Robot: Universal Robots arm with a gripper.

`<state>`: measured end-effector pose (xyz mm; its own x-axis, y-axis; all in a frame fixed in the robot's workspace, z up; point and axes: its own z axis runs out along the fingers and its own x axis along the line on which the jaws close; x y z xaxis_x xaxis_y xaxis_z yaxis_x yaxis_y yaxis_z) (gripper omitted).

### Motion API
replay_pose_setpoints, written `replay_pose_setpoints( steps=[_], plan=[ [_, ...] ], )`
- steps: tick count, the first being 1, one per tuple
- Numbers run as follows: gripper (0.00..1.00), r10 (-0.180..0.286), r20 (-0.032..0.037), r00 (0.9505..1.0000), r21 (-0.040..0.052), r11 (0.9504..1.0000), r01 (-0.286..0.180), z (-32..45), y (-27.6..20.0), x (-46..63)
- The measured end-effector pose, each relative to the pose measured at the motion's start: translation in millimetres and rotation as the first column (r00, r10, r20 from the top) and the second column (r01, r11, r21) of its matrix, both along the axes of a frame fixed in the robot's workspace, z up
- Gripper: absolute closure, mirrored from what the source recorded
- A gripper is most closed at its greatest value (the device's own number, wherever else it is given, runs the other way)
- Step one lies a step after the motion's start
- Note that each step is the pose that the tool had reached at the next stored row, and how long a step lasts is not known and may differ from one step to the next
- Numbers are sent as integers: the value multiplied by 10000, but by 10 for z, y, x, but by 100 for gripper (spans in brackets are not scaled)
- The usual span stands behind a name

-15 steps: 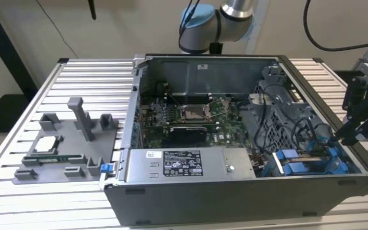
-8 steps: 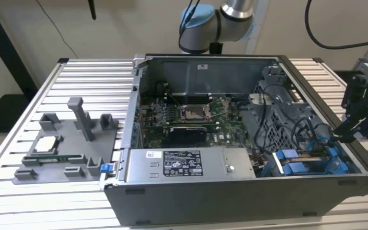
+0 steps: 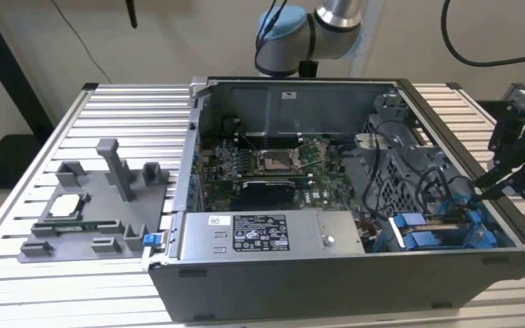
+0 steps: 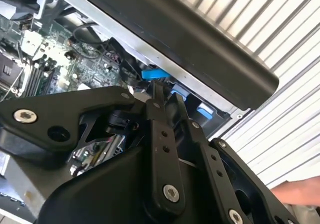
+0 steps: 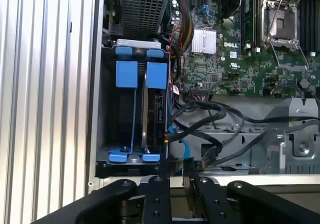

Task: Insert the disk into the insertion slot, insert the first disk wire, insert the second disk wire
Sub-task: 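Insert the second disk wire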

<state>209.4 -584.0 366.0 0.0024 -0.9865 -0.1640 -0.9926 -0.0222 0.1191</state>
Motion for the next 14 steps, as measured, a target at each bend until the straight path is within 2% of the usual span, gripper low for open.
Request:
replay_pose_setpoints(
  steps=[2,4,14],
  plan=[
    [0,0,-2,10000,60,10000,0,0,-46,0],
    [0,-9,-15,10000,77,10000,9,-4,-81,1],
    [0,-360,-43,9993,259,9990,361,-76,-91,1]
  ],
)
